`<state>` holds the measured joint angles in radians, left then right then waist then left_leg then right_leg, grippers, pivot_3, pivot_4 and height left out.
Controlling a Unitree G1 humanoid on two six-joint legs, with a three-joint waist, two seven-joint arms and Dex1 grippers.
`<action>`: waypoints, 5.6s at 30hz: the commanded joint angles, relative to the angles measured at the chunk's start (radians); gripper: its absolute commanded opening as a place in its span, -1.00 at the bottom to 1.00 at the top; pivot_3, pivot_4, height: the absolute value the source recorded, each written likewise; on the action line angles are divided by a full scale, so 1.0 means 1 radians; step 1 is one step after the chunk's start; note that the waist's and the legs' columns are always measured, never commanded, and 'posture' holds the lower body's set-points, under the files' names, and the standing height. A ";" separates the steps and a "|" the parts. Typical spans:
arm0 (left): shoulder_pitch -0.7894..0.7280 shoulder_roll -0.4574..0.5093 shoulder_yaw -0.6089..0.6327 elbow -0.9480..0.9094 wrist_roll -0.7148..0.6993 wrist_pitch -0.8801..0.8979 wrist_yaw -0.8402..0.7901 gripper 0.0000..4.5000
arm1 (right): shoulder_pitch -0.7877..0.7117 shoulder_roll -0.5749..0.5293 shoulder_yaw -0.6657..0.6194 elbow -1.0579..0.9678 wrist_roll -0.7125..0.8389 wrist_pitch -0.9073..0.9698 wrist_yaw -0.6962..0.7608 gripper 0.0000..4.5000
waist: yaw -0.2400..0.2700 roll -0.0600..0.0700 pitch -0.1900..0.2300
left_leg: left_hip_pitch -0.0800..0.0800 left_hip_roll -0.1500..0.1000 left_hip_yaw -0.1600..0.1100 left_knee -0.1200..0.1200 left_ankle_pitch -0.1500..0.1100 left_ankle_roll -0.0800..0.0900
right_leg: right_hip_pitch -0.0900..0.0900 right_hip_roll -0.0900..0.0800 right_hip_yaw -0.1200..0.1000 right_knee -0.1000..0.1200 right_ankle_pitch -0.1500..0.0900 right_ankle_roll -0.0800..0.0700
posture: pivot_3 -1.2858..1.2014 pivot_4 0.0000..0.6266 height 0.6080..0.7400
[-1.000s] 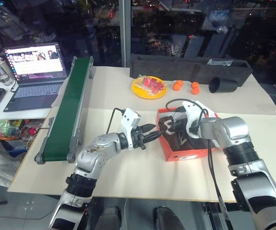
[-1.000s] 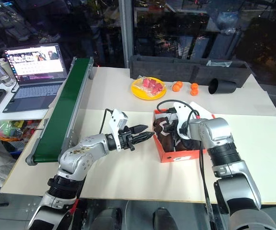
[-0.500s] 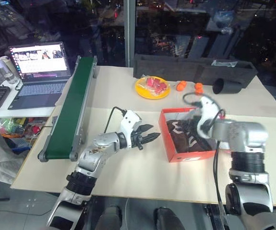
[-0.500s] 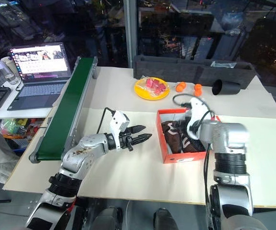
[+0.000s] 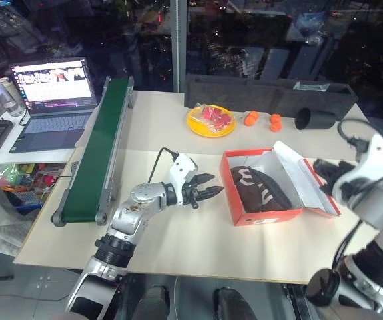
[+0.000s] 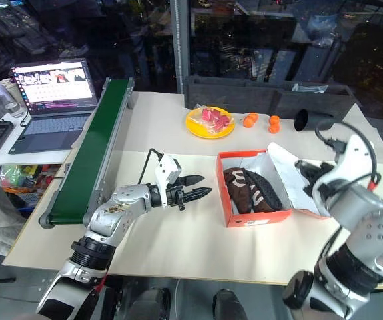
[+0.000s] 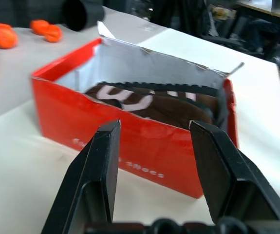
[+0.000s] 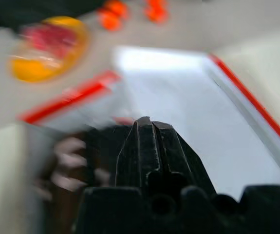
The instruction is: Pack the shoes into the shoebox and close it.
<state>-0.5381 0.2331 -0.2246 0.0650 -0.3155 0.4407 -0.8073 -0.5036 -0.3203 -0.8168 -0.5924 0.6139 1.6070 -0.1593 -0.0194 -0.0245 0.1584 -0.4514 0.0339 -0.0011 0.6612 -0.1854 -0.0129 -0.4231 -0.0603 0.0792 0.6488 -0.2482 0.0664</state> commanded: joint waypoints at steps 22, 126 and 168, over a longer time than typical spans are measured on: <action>-0.025 -0.030 0.004 0.044 0.026 -0.047 -0.019 0.06 | -0.585 0.405 -0.736 -0.022 -0.449 -0.038 -0.504 -0.94 | 0.001 0.008 0.000 | 0.005 0.000 0.001 0.000 0.001 0.001 | 0.000 0.001 0.001 0.007 -0.002 -0.002 | 0.03 -0.52 0.37; -0.093 -0.019 0.099 0.041 0.073 -0.018 0.091 0.06 | -0.157 -0.055 0.593 0.689 0.052 -0.674 0.178 -0.94 | -0.024 0.003 0.004 | 0.007 0.000 0.003 -0.002 0.000 0.004 | 0.004 0.001 0.005 0.001 -0.001 0.002 | 0.03 -0.52 0.37; 0.012 -0.027 0.442 0.200 0.098 -0.146 0.648 0.06 | 0.290 -0.142 0.518 0.279 -0.635 -0.966 0.032 -0.94 | 0.005 0.002 0.004 | 0.005 -0.001 0.003 0.000 0.001 0.002 | 0.003 0.000 0.005 0.001 0.000 0.002 | 0.03 -0.52 0.37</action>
<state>-0.5110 0.2078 0.2209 0.2904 -0.2029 0.3136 -0.1477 -0.2144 -0.4587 -0.2841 -0.2876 0.0032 0.6687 -0.1300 -0.0147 -0.0225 0.1628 -0.4461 0.0326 0.0018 0.6609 -0.1844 -0.0106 -0.4201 -0.0600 0.0842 0.6498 -0.2481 0.0681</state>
